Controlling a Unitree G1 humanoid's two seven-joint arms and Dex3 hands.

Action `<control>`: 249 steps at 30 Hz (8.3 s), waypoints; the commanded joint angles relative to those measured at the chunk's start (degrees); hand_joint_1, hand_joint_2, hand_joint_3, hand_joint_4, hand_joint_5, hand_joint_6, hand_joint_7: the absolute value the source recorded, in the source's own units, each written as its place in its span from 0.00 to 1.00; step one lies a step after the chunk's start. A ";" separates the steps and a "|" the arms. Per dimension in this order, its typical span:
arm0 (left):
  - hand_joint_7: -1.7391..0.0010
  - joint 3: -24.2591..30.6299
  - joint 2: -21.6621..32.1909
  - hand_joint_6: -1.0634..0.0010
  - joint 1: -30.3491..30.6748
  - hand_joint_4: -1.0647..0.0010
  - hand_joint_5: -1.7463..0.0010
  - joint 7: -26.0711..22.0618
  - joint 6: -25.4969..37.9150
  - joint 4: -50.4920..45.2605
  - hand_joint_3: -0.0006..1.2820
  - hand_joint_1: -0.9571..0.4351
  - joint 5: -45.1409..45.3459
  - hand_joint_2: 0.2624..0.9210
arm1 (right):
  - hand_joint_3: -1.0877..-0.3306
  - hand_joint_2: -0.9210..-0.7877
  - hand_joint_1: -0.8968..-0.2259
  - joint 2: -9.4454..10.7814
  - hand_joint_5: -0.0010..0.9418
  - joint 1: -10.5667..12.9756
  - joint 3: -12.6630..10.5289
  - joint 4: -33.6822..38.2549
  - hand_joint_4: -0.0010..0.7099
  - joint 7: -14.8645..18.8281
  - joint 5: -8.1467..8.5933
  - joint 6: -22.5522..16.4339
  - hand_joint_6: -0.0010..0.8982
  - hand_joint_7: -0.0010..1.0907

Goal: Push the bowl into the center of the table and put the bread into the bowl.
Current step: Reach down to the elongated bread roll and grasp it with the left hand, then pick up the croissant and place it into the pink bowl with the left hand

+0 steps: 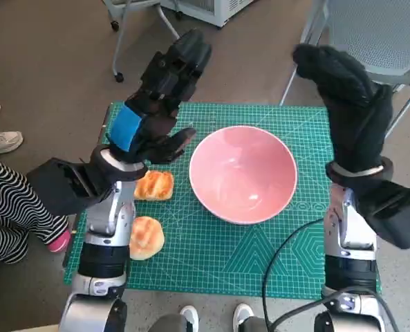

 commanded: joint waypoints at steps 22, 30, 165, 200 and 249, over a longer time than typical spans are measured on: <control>0.81 3.45 9.30 1.00 -0.20 0.97 0.99 -2.03 -2.97 -1.71 0.31 0.20 4.38 1.00 | 0.54 0.00 0.23 0.19 0.03 2.09 0.96 -2.70 0.28 -1.76 -1.58 5.82 0.00 0.63; 0.80 4.80 28.63 0.98 -0.92 0.93 0.99 -5.87 3.21 -6.98 0.16 0.20 15.68 0.99 | 0.54 0.00 0.24 0.00 0.02 2.68 0.57 -3.15 0.28 -1.76 -1.14 5.69 0.00 0.63; 0.31 -14.60 28.74 0.45 2.40 0.29 0.37 3.88 10.76 7.09 0.05 0.69 41.27 1.00 | 0.52 0.00 0.35 -0.10 0.00 3.69 -0.59 -2.62 0.26 -0.07 1.82 5.79 0.00 0.56; 0.37 -18.25 14.65 0.37 -10.57 0.22 0.40 6.12 14.69 -9.64 0.01 0.69 38.83 0.98 | 0.59 0.00 0.33 -0.86 0.00 4.48 -2.37 -2.75 0.24 0.79 3.87 5.24 0.02 0.57; 0.89 -17.36 17.29 0.88 -9.86 0.99 1.00 -17.85 16.72 -3.08 0.01 0.54 27.45 0.74 | 0.61 0.00 0.31 -0.44 0.00 6.24 -2.50 -5.87 0.23 -1.30 3.16 6.33 0.03 0.54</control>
